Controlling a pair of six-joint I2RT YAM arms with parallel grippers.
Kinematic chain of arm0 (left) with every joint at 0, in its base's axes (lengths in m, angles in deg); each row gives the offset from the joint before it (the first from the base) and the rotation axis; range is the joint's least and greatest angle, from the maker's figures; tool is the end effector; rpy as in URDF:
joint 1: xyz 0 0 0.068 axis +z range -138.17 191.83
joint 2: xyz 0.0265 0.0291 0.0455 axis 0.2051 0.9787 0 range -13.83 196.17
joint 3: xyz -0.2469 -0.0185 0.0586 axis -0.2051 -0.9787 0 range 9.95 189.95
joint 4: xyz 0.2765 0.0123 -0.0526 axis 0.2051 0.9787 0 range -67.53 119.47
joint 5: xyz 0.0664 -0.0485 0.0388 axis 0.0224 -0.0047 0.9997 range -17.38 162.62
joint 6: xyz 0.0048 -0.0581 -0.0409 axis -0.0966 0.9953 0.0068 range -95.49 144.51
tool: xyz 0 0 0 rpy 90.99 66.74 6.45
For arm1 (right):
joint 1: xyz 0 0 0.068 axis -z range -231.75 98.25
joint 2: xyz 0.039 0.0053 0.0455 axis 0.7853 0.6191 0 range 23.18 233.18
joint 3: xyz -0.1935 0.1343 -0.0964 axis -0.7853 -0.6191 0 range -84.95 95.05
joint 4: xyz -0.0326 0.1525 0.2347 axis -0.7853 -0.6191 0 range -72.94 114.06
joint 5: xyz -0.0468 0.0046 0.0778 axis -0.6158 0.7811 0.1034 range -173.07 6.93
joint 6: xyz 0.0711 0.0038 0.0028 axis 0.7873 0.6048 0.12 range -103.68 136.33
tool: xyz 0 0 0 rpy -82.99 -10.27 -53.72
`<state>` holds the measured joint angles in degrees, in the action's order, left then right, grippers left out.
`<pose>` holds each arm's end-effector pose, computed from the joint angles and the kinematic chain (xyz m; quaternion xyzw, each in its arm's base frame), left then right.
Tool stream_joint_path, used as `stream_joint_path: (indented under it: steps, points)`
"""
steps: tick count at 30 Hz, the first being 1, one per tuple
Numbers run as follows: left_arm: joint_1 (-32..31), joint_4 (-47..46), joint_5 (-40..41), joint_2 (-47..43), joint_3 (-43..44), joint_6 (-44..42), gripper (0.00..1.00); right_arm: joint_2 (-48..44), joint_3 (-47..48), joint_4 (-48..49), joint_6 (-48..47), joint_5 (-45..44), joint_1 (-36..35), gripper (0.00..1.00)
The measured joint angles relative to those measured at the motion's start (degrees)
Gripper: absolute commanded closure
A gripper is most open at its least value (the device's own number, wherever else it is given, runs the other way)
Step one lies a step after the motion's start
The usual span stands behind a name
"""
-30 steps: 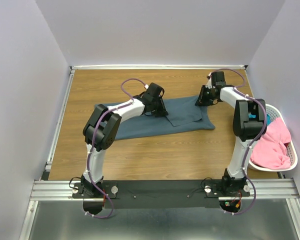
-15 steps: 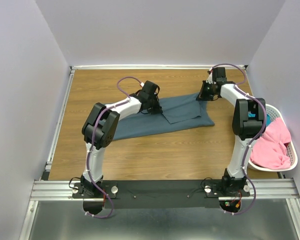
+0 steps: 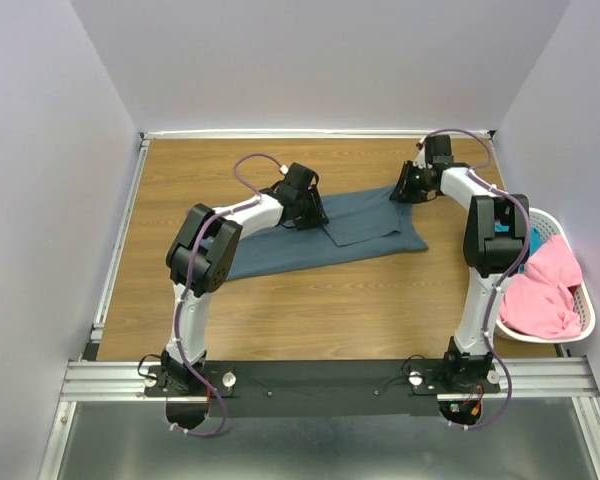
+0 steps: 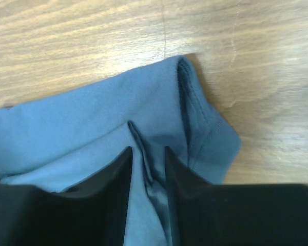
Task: Fold and stack the t-shirts
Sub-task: Fold the tshirt
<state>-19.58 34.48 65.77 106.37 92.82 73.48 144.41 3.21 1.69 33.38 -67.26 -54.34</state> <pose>0.4041 -0.2548 0.1110 -0.1223 0.9282 -0.2666 0.2288 0.4759 0.0376 0.1203 0.0786 0.9434 0.1795 0.2675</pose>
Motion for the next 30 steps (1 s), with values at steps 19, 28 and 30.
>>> stream_joint_path:
  steps: [19, 28, 30]
  points:
    - [-3.8, 1.2, 1.5, -12.1, -1.7, -1.0, 0.62, -17.6, -18.5, 6.1, 9.6, 7.3, 0.2, 0.62]
    - [-5.1, -0.3, -2.6, 0.5, 0.0, -1.5, 0.67, -14.9, -24.5, 8.8, 10.0, 5.8, 0.5, 0.67]
    - [-4.3, -1.6, -2.8, 0.3, -1.0, -1.2, 0.68, -14.6, -25.8, 9.4, 9.9, 4.9, 0.8, 0.67]
